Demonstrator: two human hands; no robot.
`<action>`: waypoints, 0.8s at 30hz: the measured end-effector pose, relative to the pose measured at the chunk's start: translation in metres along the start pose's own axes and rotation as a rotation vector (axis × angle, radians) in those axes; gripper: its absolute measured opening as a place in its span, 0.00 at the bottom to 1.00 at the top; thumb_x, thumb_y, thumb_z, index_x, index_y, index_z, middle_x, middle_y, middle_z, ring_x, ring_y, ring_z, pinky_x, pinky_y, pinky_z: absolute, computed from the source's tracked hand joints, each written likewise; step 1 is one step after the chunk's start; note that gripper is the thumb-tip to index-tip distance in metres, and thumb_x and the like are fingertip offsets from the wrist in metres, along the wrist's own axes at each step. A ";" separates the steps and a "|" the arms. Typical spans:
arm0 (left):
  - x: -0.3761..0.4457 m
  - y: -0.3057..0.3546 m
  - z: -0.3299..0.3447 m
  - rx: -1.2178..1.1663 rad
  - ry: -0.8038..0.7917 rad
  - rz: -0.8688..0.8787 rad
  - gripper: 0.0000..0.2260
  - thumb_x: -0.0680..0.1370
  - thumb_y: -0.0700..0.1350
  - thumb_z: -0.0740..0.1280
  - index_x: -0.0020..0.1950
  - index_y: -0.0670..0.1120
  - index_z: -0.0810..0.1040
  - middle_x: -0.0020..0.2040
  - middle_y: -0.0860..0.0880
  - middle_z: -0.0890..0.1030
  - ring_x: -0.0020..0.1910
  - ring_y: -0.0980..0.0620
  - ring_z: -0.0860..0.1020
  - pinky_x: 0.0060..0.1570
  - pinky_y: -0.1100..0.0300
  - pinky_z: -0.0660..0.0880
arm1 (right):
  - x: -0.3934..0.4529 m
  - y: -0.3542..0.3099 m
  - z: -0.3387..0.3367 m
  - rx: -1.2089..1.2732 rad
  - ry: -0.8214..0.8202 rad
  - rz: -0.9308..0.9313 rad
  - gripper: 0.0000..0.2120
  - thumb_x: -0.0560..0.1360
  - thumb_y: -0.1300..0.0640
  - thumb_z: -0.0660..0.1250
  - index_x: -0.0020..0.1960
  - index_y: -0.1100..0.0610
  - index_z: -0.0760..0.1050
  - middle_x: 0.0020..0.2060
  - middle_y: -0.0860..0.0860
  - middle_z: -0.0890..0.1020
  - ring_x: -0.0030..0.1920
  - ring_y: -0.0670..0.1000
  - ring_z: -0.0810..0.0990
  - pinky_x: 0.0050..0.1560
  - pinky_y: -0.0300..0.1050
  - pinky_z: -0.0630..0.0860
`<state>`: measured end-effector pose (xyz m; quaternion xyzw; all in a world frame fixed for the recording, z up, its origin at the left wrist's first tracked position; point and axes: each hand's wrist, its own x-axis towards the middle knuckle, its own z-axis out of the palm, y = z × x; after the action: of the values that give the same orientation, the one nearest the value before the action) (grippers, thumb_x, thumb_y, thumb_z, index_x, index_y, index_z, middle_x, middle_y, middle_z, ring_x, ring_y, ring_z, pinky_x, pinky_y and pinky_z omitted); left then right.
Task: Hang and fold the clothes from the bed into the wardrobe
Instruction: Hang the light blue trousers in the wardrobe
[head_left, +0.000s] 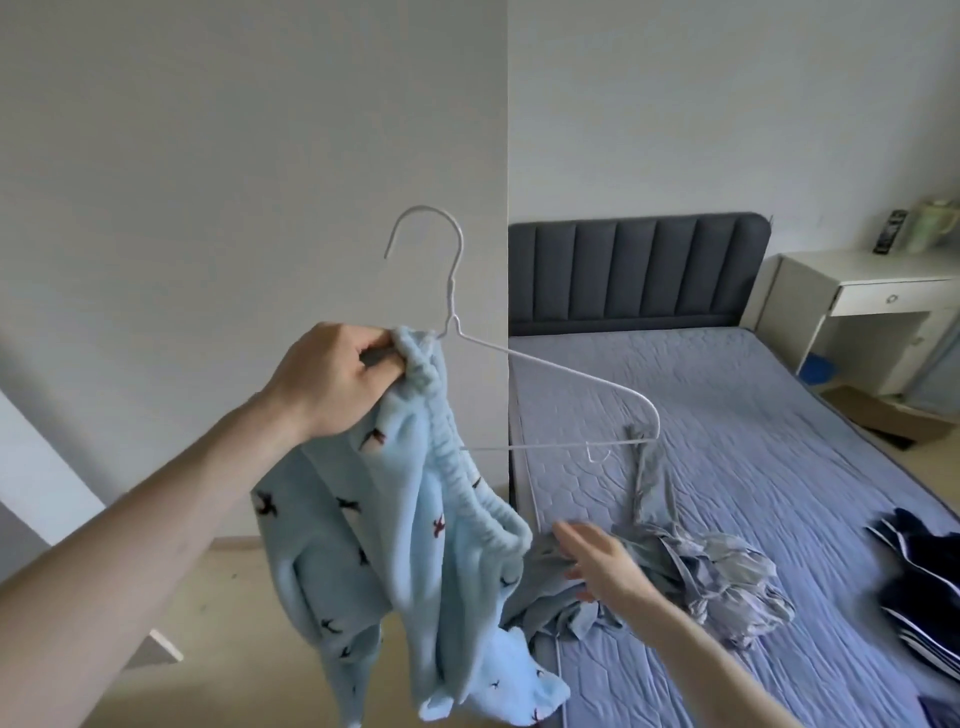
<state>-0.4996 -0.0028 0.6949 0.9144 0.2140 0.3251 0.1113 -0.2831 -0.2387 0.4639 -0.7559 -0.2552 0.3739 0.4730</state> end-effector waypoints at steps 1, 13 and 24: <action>0.003 0.003 -0.001 0.004 0.003 0.010 0.08 0.75 0.61 0.60 0.38 0.72 0.76 0.34 0.67 0.80 0.36 0.62 0.78 0.32 0.62 0.67 | 0.000 -0.003 0.014 -0.057 -0.026 0.014 0.24 0.77 0.31 0.63 0.56 0.51 0.80 0.51 0.57 0.85 0.39 0.46 0.84 0.37 0.43 0.80; 0.006 0.007 -0.014 0.042 -0.045 0.006 0.16 0.75 0.62 0.60 0.43 0.55 0.82 0.33 0.58 0.82 0.33 0.55 0.79 0.36 0.52 0.77 | 0.035 -0.058 0.056 0.045 -0.189 0.327 0.48 0.56 0.14 0.65 0.48 0.58 0.82 0.34 0.50 0.85 0.30 0.50 0.78 0.31 0.38 0.70; -0.024 -0.050 -0.051 0.373 -0.102 -0.058 0.11 0.75 0.56 0.66 0.39 0.51 0.80 0.29 0.55 0.78 0.29 0.49 0.73 0.32 0.57 0.67 | 0.048 -0.040 -0.014 0.248 0.245 -0.049 0.13 0.79 0.50 0.70 0.41 0.58 0.83 0.29 0.54 0.81 0.26 0.49 0.77 0.26 0.41 0.71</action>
<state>-0.5649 0.0336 0.7036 0.9278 0.2910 0.2298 -0.0401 -0.2452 -0.1937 0.4879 -0.7253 -0.1659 0.2959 0.5991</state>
